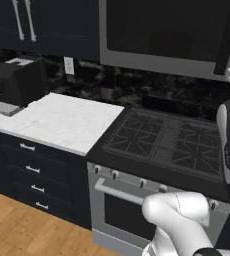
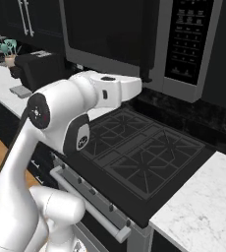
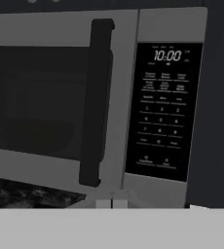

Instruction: Pick the sweet potato from the sink and place it in the bowl. Then pick the bowl and place it in the microwave. Then close the microwave door and press the start button.

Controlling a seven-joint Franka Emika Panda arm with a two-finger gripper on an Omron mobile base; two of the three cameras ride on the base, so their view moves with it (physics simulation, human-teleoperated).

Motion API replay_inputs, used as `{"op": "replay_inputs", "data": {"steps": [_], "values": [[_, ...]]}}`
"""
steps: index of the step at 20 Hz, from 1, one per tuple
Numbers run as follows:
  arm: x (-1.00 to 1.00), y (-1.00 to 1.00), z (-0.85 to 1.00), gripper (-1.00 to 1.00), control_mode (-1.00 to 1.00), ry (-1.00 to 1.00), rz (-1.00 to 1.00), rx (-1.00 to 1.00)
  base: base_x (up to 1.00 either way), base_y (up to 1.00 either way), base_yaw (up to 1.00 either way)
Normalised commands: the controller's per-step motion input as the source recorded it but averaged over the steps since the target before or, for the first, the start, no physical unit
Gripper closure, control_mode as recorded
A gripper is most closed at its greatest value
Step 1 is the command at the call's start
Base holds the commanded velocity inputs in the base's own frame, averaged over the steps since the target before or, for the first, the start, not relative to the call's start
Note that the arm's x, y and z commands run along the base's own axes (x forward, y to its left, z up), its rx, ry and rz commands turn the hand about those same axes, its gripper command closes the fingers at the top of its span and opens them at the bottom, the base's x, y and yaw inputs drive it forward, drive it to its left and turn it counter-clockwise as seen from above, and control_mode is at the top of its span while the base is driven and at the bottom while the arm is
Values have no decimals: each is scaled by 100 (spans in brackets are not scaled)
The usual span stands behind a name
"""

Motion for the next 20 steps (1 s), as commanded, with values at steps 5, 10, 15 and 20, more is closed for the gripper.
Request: {"op": "replay_inputs", "data": {"steps": [5,10,15,20], "values": [[20,-42,0,100,-100,0,0,2,0,0,0],[12,-40,0,100,-100,0,0,3,0,0,0],[16,-19,0,100,-100,0,0,1,0,0,0],[21,-24,0,100,-100,0,0,0,0,0,0]]}}
